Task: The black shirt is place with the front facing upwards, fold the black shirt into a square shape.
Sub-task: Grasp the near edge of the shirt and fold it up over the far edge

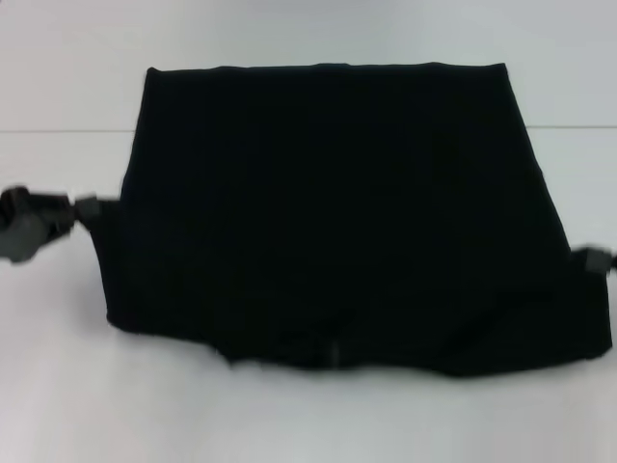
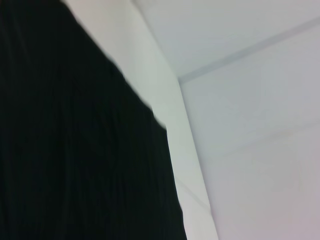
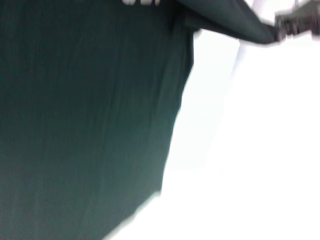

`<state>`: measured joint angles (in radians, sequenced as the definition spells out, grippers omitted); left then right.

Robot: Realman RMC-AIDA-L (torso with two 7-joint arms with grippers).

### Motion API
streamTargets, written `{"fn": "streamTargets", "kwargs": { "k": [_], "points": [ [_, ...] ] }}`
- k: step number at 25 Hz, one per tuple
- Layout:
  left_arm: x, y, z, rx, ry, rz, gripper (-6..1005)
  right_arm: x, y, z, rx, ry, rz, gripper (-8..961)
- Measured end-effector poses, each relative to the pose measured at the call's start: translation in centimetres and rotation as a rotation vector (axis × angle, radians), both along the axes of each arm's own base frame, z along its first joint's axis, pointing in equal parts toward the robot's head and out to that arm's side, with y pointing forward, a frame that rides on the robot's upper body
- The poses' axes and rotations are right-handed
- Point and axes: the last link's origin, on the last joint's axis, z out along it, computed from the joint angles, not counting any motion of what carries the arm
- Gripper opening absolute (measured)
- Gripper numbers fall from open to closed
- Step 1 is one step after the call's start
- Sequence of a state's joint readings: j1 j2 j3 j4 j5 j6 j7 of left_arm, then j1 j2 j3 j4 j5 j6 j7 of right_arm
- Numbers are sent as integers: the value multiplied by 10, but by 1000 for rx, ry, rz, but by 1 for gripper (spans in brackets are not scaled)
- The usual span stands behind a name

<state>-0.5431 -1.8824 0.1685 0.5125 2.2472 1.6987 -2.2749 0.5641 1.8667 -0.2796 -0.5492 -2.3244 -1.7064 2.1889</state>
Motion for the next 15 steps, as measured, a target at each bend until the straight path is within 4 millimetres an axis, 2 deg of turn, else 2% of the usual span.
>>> {"fn": "streamTargets", "kwargs": {
  "k": [1, 4, 5, 9, 15],
  "points": [
    [-1, 10, -1, 63, 2, 25, 26, 0, 3, 0, 31, 8, -8, 17],
    [-2, 18, -1, 131, -5, 50, 26, 1, 14, -4, 119, 30, -38, 17],
    [-3, 25, -5, 201, -17, 82, 26, 1, 17, -6, 150, 41, -49, 17],
    [-5, 34, -11, 293, -36, 117, 27, 1, 29, -15, 300, 79, -70, 18],
    [1, 50, -25, 402, -22, 142, 28, 4, 42, -29, 418, 35, -104, 18]
  ]
}}
